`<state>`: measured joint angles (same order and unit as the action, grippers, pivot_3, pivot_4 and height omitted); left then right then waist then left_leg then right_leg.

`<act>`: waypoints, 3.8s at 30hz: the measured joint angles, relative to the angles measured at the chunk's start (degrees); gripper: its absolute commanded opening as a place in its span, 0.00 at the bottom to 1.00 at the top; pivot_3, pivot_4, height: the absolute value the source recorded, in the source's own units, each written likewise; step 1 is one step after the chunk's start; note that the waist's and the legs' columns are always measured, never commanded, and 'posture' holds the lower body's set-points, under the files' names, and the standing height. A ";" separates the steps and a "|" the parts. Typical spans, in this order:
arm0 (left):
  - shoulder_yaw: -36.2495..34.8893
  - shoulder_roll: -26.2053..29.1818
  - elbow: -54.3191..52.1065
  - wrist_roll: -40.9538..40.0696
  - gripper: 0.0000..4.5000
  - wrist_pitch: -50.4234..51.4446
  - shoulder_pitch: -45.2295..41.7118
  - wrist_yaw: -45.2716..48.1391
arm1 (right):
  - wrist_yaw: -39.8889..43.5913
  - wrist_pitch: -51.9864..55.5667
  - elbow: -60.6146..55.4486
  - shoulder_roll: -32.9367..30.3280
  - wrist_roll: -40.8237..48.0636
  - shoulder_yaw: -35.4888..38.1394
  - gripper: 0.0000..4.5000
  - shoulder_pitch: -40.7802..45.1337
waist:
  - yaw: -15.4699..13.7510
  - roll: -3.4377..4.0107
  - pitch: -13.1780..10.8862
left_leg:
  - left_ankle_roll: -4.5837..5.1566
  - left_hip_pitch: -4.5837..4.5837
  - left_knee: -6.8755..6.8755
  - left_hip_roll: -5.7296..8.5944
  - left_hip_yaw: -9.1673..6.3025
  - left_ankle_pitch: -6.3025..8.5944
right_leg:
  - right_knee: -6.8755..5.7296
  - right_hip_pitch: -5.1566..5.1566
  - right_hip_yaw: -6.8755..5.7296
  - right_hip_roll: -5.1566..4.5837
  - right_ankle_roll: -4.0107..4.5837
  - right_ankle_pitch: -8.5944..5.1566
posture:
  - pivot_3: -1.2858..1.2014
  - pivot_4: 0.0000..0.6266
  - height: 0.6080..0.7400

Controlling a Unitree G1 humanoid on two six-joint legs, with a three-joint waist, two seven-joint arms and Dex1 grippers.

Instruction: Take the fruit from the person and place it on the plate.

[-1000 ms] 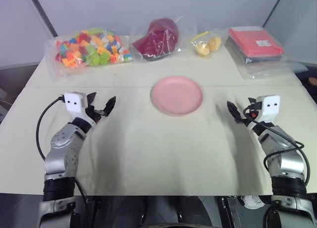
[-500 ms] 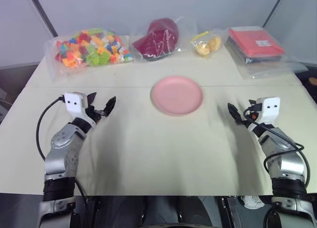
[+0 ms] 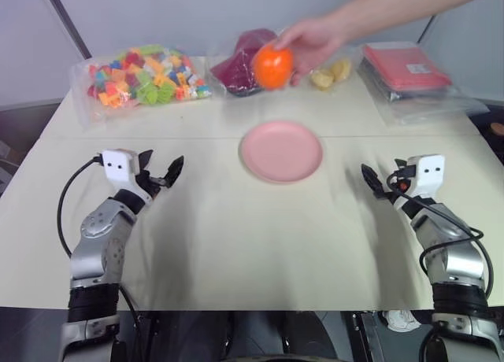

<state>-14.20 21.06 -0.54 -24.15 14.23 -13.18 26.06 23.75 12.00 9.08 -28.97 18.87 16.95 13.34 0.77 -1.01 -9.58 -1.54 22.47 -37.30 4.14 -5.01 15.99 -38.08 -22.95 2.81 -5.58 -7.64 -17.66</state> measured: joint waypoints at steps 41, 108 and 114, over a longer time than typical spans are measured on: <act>7.73 -2.61 -5.61 -9.59 1.00 12.33 -19.91 8.32 | 14.52 21.32 -22.46 -9.55 23.95 3.88 1.00 -3.77 | -0.15 -0.05 0.01 | 0.12 -0.03 -0.07 0.01 -0.01 0.07 | 0.06 0.13 -0.04 0.00 -0.01 0.00 | 0.52 0.24 1.00; 13.85 -16.34 40.25 9.94 0.99 -10.15 -40.84 12.51 | 5.54 19.59 -26.94 -2.98 19.92 2.38 1.00 -6.62 | 0.21 -0.10 -0.02 | 0.04 0.02 -0.04 0.01 0.00 0.02 | 0.00 -0.01 -0.01 0.02 -0.03 0.00 | 0.52 0.24 1.00; 9.86 -5.32 19.61 7.07 0.99 0.65 -30.10 11.89 | 4.72 17.20 -23.48 -3.08 16.04 2.03 1.00 -5.48 | 0.19 -0.07 -0.01 | -0.01 0.03 -0.03 -0.01 0.03 -0.01 | -0.05 -0.10 0.06 0.03 -0.02 0.01 | 0.52 0.24 1.00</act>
<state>-4.35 15.74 19.07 -17.08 14.88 -43.28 37.95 28.48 29.21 -14.41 -32.04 34.91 18.97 7.85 0.96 -1.08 -9.59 -1.55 22.50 -37.34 4.13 -4.98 15.98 -38.13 -23.04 2.87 -5.55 -7.66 -17.65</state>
